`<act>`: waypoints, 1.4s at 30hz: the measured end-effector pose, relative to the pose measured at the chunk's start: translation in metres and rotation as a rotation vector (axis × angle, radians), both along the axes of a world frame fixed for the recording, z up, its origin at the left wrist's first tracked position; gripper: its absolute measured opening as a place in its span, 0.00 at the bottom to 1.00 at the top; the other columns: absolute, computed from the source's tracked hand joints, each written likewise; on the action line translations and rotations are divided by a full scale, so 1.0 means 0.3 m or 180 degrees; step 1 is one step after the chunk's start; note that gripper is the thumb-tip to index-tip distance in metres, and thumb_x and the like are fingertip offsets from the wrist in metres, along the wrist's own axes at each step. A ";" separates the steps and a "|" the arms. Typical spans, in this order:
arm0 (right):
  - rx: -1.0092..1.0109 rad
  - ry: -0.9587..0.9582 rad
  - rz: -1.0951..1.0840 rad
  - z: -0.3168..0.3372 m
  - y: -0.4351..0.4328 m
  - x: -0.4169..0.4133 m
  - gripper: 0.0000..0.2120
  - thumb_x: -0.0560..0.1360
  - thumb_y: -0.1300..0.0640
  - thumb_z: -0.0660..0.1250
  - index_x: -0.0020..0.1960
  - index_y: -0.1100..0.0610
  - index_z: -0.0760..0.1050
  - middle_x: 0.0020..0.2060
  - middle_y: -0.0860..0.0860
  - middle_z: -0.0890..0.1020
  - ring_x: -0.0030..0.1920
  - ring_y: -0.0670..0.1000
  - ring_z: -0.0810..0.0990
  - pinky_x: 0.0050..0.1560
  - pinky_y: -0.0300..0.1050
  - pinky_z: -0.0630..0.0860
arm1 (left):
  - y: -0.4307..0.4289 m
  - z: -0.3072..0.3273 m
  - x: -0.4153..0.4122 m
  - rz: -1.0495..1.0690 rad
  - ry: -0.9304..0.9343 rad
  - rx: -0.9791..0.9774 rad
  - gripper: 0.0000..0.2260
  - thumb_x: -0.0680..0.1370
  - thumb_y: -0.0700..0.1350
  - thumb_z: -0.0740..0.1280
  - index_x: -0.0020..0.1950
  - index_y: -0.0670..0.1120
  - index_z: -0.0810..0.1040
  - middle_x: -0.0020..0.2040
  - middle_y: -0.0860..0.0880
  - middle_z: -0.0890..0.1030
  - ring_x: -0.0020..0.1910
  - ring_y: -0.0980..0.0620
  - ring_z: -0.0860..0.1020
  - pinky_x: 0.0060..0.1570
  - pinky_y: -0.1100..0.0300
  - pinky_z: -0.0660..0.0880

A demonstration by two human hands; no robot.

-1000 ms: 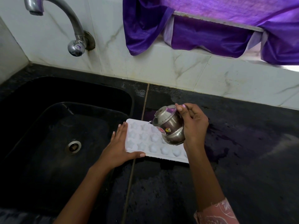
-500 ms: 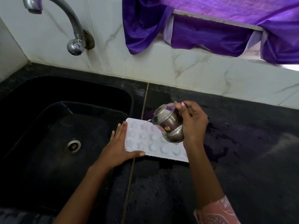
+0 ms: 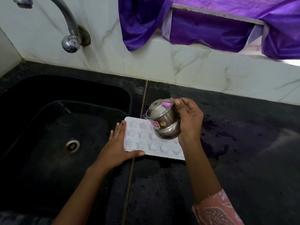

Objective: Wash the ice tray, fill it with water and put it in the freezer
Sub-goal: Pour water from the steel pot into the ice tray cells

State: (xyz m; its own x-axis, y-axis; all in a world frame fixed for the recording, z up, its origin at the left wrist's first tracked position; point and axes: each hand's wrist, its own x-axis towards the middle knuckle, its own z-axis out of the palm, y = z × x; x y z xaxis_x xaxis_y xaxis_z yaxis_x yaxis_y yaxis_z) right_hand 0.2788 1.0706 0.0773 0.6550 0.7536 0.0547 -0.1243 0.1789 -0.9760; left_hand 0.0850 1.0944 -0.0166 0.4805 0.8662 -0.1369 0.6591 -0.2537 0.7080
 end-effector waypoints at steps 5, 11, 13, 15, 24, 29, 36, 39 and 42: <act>-0.0090 -0.0299 0.0091 0.007 0.024 -0.025 0.09 0.70 0.62 0.72 0.36 0.50 0.78 0.32 0.45 0.83 0.40 0.48 0.80 0.46 0.41 0.77 | -0.002 0.004 0.001 0.0017 -0.0031 -0.0019 0.64 0.51 0.81 0.57 0.76 0.51 0.36 0.70 0.64 0.37 0.69 0.66 0.33 0.68 0.64 0.35; -0.0235 -0.0749 0.0152 0.015 0.036 -0.042 0.09 0.70 0.60 0.73 0.36 0.48 0.77 0.35 0.46 0.82 0.40 0.46 0.80 0.48 0.42 0.77 | -0.003 0.003 0.000 0.0030 -0.0078 -0.0016 0.65 0.50 0.82 0.56 0.76 0.50 0.37 0.71 0.63 0.38 0.68 0.68 0.32 0.67 0.66 0.34; -0.0233 -0.0848 0.0182 0.016 0.038 -0.044 0.10 0.70 0.60 0.72 0.36 0.47 0.77 0.35 0.47 0.82 0.40 0.46 0.80 0.48 0.43 0.77 | -0.002 0.000 0.000 0.0033 -0.0080 -0.0005 0.64 0.50 0.82 0.56 0.76 0.50 0.37 0.71 0.63 0.38 0.69 0.67 0.33 0.67 0.66 0.34; -0.0208 -0.0930 0.0191 0.017 0.040 -0.047 0.11 0.70 0.61 0.72 0.35 0.47 0.77 0.35 0.48 0.82 0.41 0.47 0.80 0.49 0.46 0.77 | -0.001 -0.002 0.000 0.0032 -0.0068 0.0005 0.65 0.50 0.82 0.56 0.76 0.50 0.37 0.72 0.63 0.38 0.70 0.66 0.33 0.67 0.65 0.34; -0.0130 -0.1000 0.0185 0.031 0.040 -0.053 0.12 0.70 0.62 0.72 0.35 0.46 0.76 0.35 0.48 0.82 0.41 0.48 0.80 0.49 0.46 0.77 | -0.001 -0.004 -0.001 0.0032 -0.0104 0.0013 0.64 0.51 0.82 0.57 0.76 0.50 0.37 0.72 0.62 0.39 0.70 0.66 0.33 0.67 0.65 0.34; -0.0093 -0.0958 0.0177 0.026 0.039 -0.053 0.12 0.70 0.62 0.72 0.35 0.46 0.77 0.34 0.45 0.82 0.39 0.46 0.80 0.47 0.41 0.77 | -0.001 -0.006 -0.003 0.0049 -0.0119 -0.0009 0.64 0.51 0.82 0.57 0.76 0.50 0.38 0.76 0.58 0.40 0.71 0.65 0.34 0.68 0.64 0.34; -0.0047 -0.0171 0.0094 0.017 0.031 -0.043 0.06 0.69 0.62 0.72 0.37 0.52 0.78 0.36 0.50 0.82 0.41 0.49 0.80 0.46 0.41 0.77 | 0.000 -0.010 -0.006 0.0014 -0.0066 0.0038 0.64 0.51 0.82 0.57 0.76 0.50 0.37 0.74 0.61 0.39 0.70 0.66 0.33 0.67 0.65 0.34; 0.0095 0.0147 0.0053 0.017 0.016 -0.033 0.05 0.69 0.62 0.71 0.37 0.53 0.78 0.39 0.55 0.82 0.44 0.52 0.80 0.48 0.43 0.77 | 0.002 -0.013 -0.008 -0.0001 -0.0044 0.0056 0.63 0.52 0.81 0.57 0.76 0.51 0.36 0.72 0.63 0.38 0.70 0.66 0.33 0.67 0.65 0.33; 0.0273 0.0349 -0.0032 0.025 -0.009 -0.007 0.07 0.70 0.64 0.69 0.37 0.54 0.78 0.37 0.51 0.84 0.43 0.50 0.82 0.47 0.41 0.78 | 0.002 -0.014 -0.009 0.0001 -0.0038 0.0058 0.63 0.52 0.81 0.57 0.76 0.51 0.37 0.73 0.62 0.39 0.70 0.66 0.33 0.67 0.65 0.33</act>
